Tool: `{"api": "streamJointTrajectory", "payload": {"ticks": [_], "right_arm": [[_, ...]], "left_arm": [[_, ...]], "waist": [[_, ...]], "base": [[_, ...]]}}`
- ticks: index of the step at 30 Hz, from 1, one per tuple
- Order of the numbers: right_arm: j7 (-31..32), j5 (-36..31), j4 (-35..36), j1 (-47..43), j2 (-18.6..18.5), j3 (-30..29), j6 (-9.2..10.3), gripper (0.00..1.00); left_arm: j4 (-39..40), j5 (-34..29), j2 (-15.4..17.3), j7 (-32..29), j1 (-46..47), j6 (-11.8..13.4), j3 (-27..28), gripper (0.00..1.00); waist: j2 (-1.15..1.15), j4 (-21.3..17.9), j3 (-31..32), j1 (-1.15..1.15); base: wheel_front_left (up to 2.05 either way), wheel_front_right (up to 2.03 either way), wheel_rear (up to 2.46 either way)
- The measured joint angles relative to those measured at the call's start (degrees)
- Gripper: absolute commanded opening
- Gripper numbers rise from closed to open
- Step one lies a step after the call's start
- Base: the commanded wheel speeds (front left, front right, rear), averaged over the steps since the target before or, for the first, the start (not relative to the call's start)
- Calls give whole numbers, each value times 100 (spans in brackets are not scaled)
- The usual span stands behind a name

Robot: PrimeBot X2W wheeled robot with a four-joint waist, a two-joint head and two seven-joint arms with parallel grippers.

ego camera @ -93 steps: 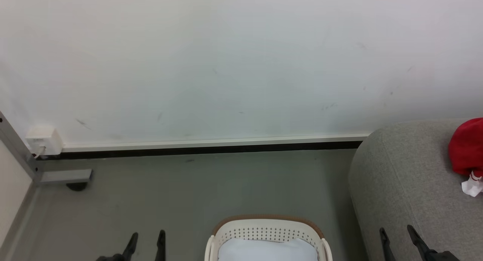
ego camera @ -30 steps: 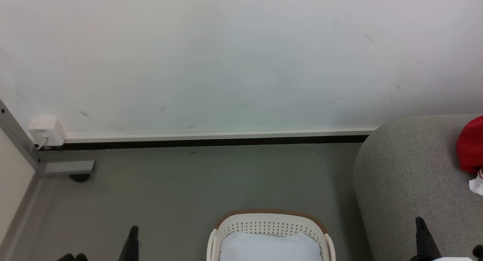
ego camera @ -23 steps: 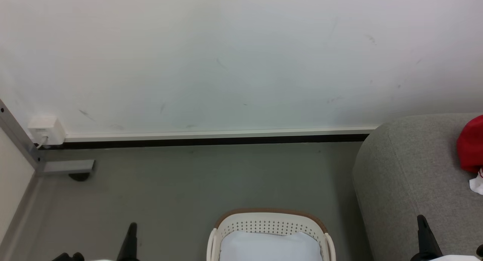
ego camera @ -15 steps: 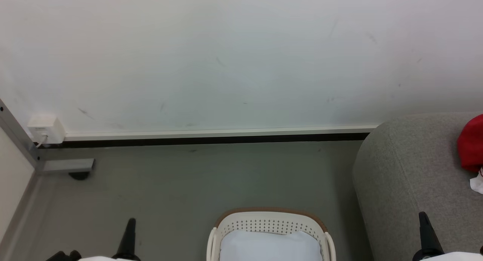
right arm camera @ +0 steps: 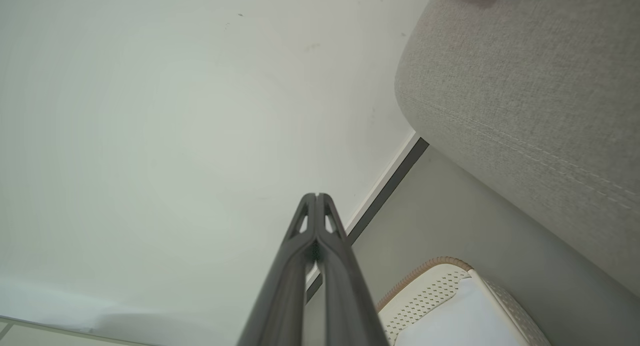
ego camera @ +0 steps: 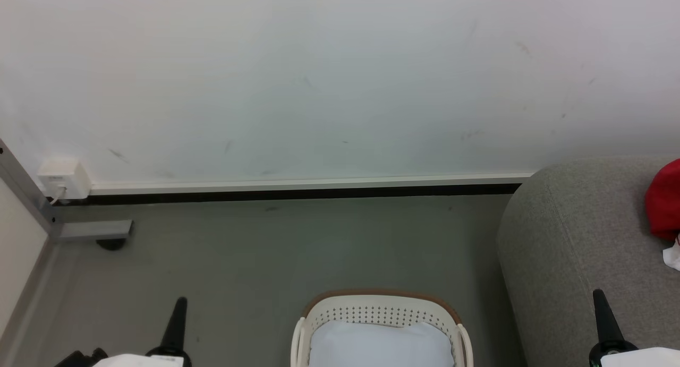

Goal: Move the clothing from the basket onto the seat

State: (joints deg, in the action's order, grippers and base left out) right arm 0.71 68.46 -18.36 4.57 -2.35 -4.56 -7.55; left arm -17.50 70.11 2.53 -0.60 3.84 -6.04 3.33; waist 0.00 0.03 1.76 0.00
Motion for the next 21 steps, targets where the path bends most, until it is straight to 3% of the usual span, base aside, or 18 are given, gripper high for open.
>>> {"api": "streamJointTrajectory", "payload": {"ticks": [21], "right_arm": [[278,1081,178,86,-13,-97,0,0]], "left_arm": [[138,1024,3,-283,113,-58,154,0]], "waist": [[0,-1,-74,0]], "base": [[0,0,0]]}}
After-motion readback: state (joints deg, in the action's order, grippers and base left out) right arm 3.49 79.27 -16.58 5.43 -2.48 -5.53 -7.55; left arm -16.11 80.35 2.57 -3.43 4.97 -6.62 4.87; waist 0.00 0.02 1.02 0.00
